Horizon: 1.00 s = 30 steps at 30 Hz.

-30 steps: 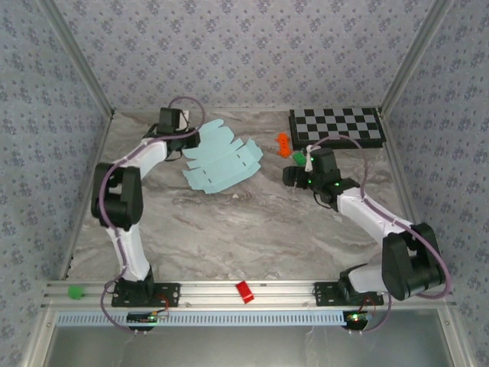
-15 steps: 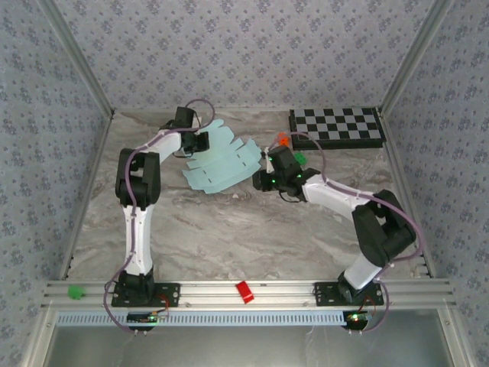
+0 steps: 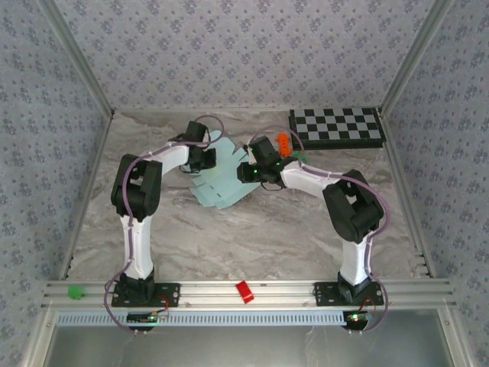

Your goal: Fold the paper box

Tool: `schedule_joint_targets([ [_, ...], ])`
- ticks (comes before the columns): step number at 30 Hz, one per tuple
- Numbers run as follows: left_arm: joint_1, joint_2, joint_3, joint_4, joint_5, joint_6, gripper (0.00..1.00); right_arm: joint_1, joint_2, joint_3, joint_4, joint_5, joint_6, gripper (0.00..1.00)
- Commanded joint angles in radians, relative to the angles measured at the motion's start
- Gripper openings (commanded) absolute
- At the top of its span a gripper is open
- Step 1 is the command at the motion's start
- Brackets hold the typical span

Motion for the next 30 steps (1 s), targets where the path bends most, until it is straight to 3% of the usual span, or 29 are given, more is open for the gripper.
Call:
schedule_joint_targets([
  [1,-0.029,-0.079,-0.107,-0.028,-0.039,-0.132,0.00,0.010,0.048,0.049,-0.028,-0.025,0.036,0.13],
  [6,-0.057,-0.217,-0.236,0.065,0.009,-0.222,0.00,0.027,0.056,0.017,-0.036,-0.003,0.040,0.13],
  [10,-0.050,-0.274,-0.222,0.056,-0.026,-0.172,0.02,0.031,0.054,-0.020,-0.032,-0.028,0.045,0.11],
  [14,-0.009,-0.220,-0.138,0.001,-0.050,-0.097,0.00,0.050,0.047,-0.060,-0.023,-0.026,0.055,0.09],
  [23,0.056,-0.022,0.006,-0.003,0.027,-0.018,0.00,0.060,0.066,-0.091,-0.022,0.020,0.092,0.05],
  [30,0.042,-0.037,-0.069,-0.028,0.000,-0.023,0.00,0.039,0.090,-0.069,-0.095,0.068,0.070,0.03],
])
